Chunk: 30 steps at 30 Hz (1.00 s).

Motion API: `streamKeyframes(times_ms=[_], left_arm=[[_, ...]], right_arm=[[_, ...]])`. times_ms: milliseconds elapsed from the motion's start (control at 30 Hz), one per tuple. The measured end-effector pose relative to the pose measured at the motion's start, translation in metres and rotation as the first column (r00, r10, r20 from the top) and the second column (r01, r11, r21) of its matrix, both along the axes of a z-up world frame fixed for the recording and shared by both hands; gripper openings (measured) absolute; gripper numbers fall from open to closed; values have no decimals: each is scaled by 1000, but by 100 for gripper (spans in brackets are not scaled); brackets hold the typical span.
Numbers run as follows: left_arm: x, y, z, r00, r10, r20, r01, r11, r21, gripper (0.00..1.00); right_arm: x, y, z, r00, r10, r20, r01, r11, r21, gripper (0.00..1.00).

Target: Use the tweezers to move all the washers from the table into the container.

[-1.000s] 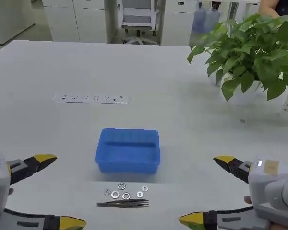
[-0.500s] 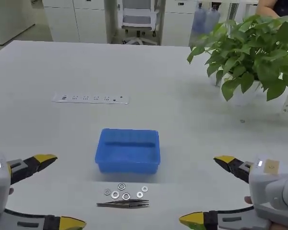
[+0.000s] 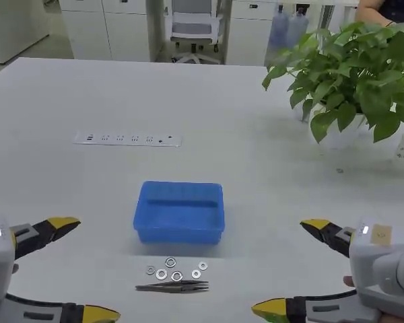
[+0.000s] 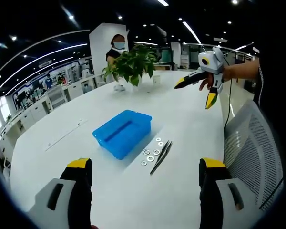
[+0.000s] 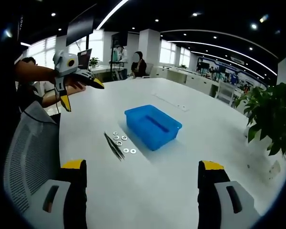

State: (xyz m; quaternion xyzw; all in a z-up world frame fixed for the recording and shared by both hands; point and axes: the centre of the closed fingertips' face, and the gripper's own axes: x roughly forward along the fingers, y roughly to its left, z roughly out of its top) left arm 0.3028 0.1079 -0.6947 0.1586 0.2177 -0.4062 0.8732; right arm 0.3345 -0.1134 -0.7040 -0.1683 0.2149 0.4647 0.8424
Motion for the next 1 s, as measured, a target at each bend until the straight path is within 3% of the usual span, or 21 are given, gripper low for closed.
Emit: streamKeyframes(times_ms=[500, 1000], left_arm=[[-1, -5, 0, 1000, -24, 8, 24, 1000, 20, 96], [-7, -23, -18, 996, -84, -28, 85, 996, 32, 87]], right_arm=[[0, 1, 4, 999, 25, 19, -25, 1000, -16, 95], [-5, 25, -10, 989, 144, 15, -142, 986, -85, 89]])
